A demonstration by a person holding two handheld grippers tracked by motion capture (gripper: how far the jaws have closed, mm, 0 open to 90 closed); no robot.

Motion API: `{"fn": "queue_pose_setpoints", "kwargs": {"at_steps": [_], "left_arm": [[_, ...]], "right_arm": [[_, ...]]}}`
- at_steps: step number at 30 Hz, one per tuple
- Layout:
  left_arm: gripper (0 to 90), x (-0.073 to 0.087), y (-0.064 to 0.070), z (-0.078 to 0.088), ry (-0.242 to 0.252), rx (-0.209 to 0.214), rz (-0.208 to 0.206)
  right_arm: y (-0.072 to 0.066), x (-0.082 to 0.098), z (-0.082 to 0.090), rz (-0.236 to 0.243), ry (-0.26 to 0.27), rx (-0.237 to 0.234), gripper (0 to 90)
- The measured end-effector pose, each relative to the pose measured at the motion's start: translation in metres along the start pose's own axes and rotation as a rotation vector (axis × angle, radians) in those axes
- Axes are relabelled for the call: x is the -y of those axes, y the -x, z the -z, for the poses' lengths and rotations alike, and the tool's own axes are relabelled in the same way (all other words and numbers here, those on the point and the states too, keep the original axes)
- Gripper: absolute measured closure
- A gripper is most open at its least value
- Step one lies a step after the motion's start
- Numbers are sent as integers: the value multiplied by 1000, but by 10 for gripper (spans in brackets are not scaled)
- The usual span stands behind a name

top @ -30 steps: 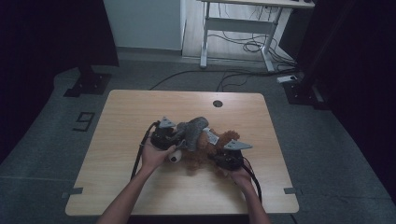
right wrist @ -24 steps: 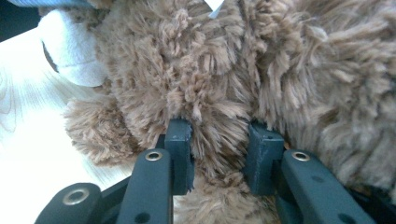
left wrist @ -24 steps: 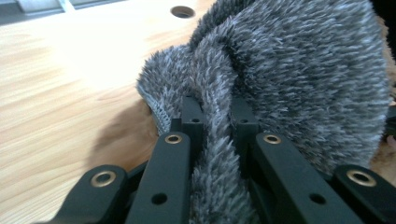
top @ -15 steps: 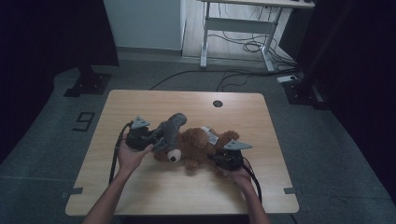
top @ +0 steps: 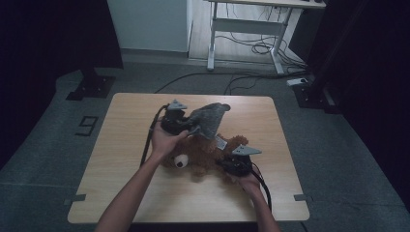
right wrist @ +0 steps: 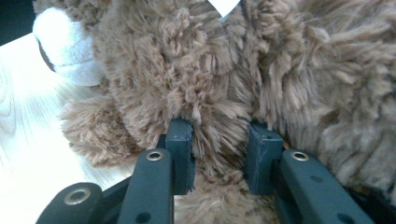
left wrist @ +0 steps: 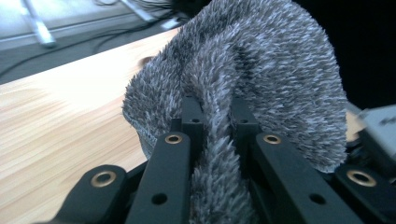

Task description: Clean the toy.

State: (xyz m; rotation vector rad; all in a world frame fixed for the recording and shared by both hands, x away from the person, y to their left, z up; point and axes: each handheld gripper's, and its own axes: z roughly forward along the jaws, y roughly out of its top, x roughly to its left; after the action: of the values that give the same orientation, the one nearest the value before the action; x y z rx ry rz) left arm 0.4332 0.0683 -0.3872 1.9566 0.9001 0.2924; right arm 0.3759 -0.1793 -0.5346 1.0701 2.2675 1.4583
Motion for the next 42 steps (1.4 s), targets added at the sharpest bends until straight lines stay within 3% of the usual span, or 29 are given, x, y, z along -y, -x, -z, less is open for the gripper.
{"fn": "queue_pose_setpoints", "kwargs": {"at_steps": [4,7,11,19,26,32,37,42], "left_arm": [[801,-5,23,-29,-55,45,-20],[801,1,37,-48,-113,37,-46],[801,15,42,-56,-140,13,-55],[801,27,33,-44,-131,-9,-37],[801,43,8,-18,-129,-70,-4],[800,56,-13,4,-94,-73,54],[800,45,3,4,-66,-52,18],[799,27,34,-18,-65,-2,-34]], "right_arm": [[0,0,0,-2,-2,-3,674],[0,0,0,1,-2,-1,675],[-1,0,0,0,-4,2,675],[0,0,0,1,-4,0,675],[1,0,0,3,-1,3,677],[1,0,-1,5,-4,2,681],[1,1,-1,1,-4,6,683],[1,1,0,-3,-6,7,684]]}}
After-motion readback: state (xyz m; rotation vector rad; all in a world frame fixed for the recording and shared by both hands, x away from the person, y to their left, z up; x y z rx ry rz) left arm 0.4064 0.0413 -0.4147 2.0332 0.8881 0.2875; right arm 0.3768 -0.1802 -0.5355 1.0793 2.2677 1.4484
